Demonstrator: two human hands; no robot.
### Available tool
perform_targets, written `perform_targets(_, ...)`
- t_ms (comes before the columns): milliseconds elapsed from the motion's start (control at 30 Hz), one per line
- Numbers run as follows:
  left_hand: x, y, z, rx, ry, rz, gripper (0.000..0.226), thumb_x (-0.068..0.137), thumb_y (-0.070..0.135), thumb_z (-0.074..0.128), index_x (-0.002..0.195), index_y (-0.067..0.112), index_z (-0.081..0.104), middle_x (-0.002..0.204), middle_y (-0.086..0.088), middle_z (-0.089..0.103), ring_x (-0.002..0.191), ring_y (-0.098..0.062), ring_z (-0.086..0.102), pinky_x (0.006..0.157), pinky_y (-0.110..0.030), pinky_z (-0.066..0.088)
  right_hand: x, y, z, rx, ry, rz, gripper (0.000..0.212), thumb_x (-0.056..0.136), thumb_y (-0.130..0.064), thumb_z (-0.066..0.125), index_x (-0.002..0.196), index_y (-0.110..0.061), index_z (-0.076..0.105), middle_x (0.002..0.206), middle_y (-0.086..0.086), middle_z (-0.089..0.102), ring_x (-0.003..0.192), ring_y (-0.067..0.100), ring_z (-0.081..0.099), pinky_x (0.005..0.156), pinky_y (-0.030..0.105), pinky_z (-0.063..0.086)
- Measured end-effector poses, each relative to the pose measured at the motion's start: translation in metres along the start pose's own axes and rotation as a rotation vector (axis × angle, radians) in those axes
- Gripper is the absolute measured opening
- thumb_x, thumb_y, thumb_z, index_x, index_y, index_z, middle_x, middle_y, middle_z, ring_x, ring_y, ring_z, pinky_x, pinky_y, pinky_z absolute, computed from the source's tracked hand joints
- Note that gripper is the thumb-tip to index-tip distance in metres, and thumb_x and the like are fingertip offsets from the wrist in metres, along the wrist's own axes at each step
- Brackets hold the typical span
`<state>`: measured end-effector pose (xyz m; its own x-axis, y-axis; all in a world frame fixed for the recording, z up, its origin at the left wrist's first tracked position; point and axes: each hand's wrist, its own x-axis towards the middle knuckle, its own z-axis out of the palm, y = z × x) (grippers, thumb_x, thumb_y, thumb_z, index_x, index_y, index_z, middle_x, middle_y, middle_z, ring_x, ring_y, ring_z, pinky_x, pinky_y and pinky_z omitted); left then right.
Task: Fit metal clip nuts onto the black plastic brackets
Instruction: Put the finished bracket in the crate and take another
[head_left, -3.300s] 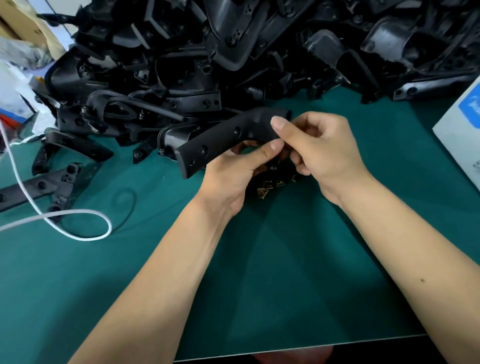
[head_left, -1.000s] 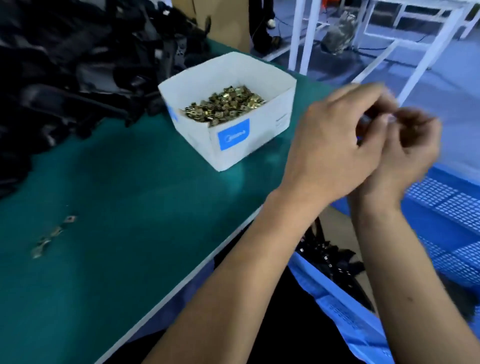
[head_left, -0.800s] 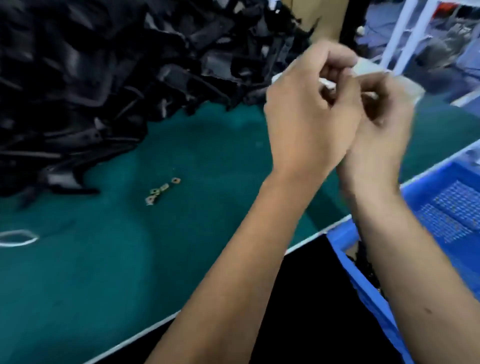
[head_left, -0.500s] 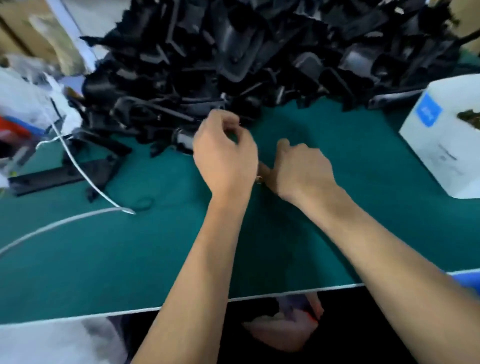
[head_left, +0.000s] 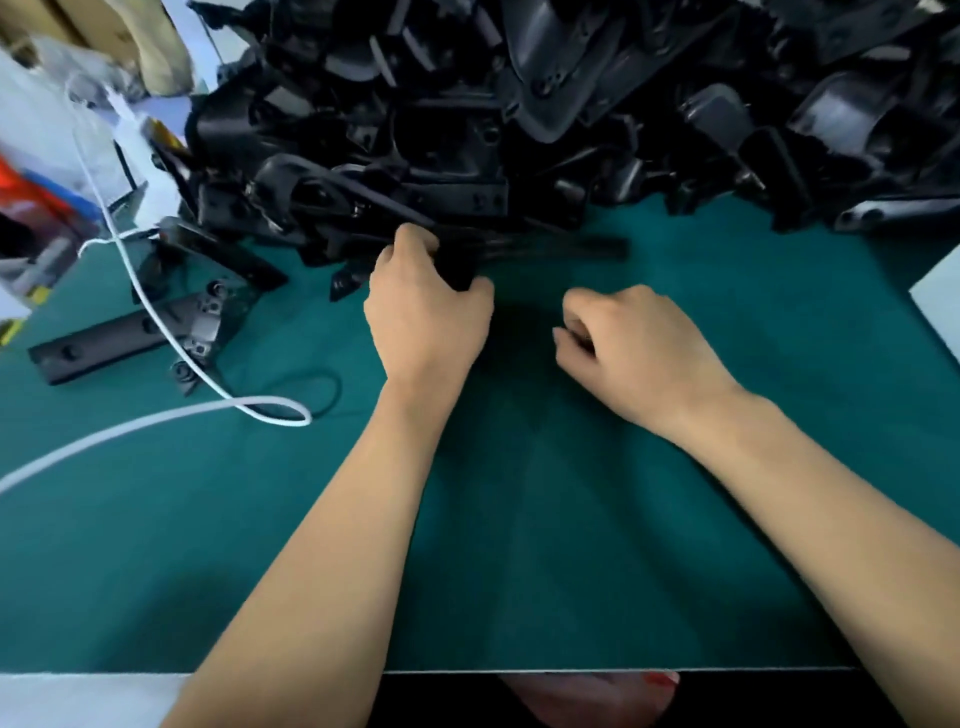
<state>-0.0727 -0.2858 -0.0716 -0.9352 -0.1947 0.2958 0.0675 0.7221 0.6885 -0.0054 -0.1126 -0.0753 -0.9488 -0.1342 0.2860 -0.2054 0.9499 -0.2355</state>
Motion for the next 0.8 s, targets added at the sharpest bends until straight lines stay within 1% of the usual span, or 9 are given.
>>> perform_targets(100,-0.007,0.011,-0.001,-0.346,-0.051,-0.081,0.023,0.083,0.025,0.075,0.100,0.019,0.061,0.087,0.010,0.067,0.078,-0.003,0.065,0.074,-0.023,0.053,0.002,0.014,-0.007,0.291,0.014,0.072,0.027,0.096,-0.027,0.065,0.075,-0.020,0.049,0.056,-0.003,0.055,0.050,0.016,0.050,0.053,0.033,0.045)
perform_targets(167,-0.008,0.018,0.001,-0.784,-0.188,-0.215,0.011,0.089,0.010,0.074,0.093,0.011,0.064,0.080,0.005,0.072,0.074,-0.011,0.070,0.077,-0.036,0.063,0.003,0.019,-0.010,0.541,0.034,0.183,0.021,0.096,-0.026,0.070,0.082,-0.019,0.055,0.055,-0.001,0.060,0.043,0.011,0.048,0.046,0.022,0.039)
perform_targets(233,-0.009,0.019,0.003,-1.188,-0.342,-0.338,0.007,0.094,-0.003,0.070,0.095,0.004,0.069,0.088,-0.005,0.076,0.085,-0.023,0.075,0.084,-0.044,0.064,0.005,0.022,-0.012,0.858,0.026,0.338,0.019,0.096,-0.025,0.073,0.088,-0.015,0.060,0.056,0.001,0.062,0.043,0.013,0.050,0.040,0.022,0.036)
perform_targets(267,-0.010,0.020,0.006,-1.282,-0.401,-0.370,0.008,0.095,-0.004,0.067,0.096,0.003,0.071,0.094,-0.009,0.077,0.091,-0.027,0.076,0.086,-0.043,0.063,0.006,0.025,-0.012,0.978,0.016,0.408,0.017,0.095,-0.023,0.074,0.089,-0.014,0.062,0.058,0.001,0.061,0.045,0.014,0.051,0.039,0.021,0.034)
perform_targets(400,-0.015,0.023,0.008,-1.422,-0.562,-0.500,0.022,0.098,0.004,0.065,0.118,-0.006,0.068,0.111,-0.019,0.076,0.099,-0.030,0.076,0.082,-0.033,0.062,0.008,0.030,-0.013,1.213,0.045,0.511,0.012,0.095,-0.015,0.074,0.086,-0.011,0.069,0.062,0.000,0.061,0.052,0.015,0.054,0.040,0.020,0.035)
perform_targets(500,-0.016,0.023,0.009,-1.456,-0.588,-0.550,0.037,0.096,0.007,0.067,0.129,-0.011,0.062,0.115,-0.021,0.075,0.100,-0.027,0.076,0.081,-0.030,0.062,0.009,0.031,-0.014,1.332,0.024,0.519,0.005,0.095,-0.009,0.072,0.094,-0.008,0.077,0.077,0.003,0.071,0.067,0.012,0.061,0.056,0.019,0.048)
perform_targets(633,-0.019,0.023,0.007,-1.524,-0.630,-0.567,0.054,0.083,0.004,0.071,0.134,-0.012,0.058,0.125,-0.022,0.071,0.105,-0.026,0.075,0.087,-0.031,0.061,0.008,0.032,-0.015,1.335,-0.006,0.477,0.027,0.090,0.008,0.070,0.107,-0.011,0.077,0.093,0.007,0.079,0.084,0.014,0.073,0.074,0.022,0.055)
perform_targets(700,-0.017,0.021,0.007,-1.521,-0.648,-0.540,0.050,0.081,-0.001,0.069,0.129,-0.013,0.060,0.121,-0.021,0.072,0.106,-0.026,0.074,0.093,-0.032,0.060,0.008,0.030,-0.015,1.263,0.030,0.432,0.027,0.089,0.009,0.072,0.106,-0.011,0.076,0.093,0.010,0.079,0.085,0.018,0.076,0.071,0.022,0.056)
perform_targets(800,-0.016,0.019,0.008,-1.498,-0.679,-0.537,0.023,0.088,-0.007,0.061,0.110,-0.007,0.069,0.106,-0.016,0.077,0.100,-0.022,0.076,0.088,-0.029,0.061,0.007,0.027,-0.014,1.245,0.063,0.401,0.020,0.089,0.006,0.074,0.102,-0.009,0.076,0.091,0.013,0.078,0.081,0.022,0.077,0.066,0.021,0.057)
